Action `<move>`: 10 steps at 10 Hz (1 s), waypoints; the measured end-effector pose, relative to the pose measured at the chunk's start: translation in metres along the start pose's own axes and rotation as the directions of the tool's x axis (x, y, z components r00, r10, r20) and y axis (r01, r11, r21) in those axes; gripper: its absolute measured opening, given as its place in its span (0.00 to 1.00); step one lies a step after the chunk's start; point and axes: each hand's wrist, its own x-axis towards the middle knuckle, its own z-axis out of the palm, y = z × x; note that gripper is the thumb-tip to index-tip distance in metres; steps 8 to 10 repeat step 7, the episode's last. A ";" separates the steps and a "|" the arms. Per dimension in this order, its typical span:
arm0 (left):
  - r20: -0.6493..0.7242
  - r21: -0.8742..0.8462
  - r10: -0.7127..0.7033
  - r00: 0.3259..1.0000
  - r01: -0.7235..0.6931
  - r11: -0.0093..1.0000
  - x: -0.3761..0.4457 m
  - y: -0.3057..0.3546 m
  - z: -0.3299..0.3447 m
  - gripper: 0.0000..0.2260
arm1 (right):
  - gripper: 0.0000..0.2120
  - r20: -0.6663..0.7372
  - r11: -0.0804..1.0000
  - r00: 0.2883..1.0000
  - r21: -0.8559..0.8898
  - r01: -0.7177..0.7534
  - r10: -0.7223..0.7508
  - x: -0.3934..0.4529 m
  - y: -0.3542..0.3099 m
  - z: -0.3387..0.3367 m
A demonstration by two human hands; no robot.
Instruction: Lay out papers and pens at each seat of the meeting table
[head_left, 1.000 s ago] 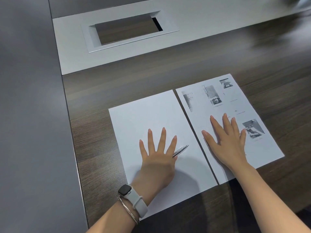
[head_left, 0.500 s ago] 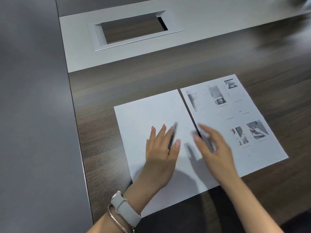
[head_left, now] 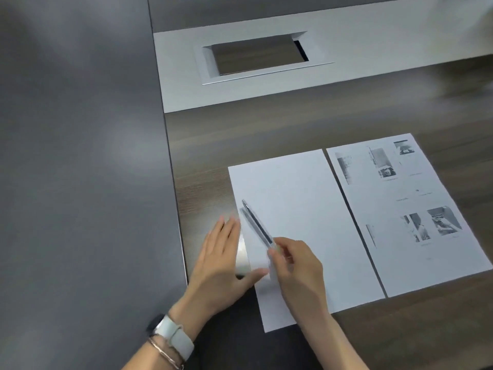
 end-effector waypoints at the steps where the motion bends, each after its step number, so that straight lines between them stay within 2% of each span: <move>1: 0.133 0.126 0.034 0.991 -0.051 0.991 -0.013 -0.013 0.009 0.45 | 0.10 -0.026 0.978 0.990 -0.163 0.133 -0.139 -0.003 0.006 0.017; 3: 0.104 0.160 0.039 0.994 -0.056 0.985 -0.013 -0.015 0.016 0.44 | 0.10 -0.161 0.952 0.963 -0.253 0.171 -0.216 -0.005 0.021 0.039; 4: 0.128 0.165 0.023 0.992 -0.044 0.985 -0.013 -0.013 0.014 0.44 | 0.12 -0.184 0.957 0.963 -0.251 0.146 -0.196 -0.005 0.024 0.043; 5: 0.114 0.165 0.025 0.993 -0.044 0.985 -0.013 -0.013 0.013 0.44 | 0.15 -0.182 0.957 0.962 -0.245 0.155 -0.202 -0.005 0.026 0.044; 7: 0.153 0.165 0.010 0.988 -0.035 0.986 -0.011 -0.012 0.013 0.45 | 0.16 -0.070 0.988 0.994 -0.138 0.072 -0.082 -0.009 0.022 0.037; 10: 0.153 0.165 0.010 0.988 -0.035 0.986 -0.011 -0.012 0.013 0.45 | 0.16 -0.070 0.988 0.994 -0.138 0.072 -0.082 -0.009 0.022 0.037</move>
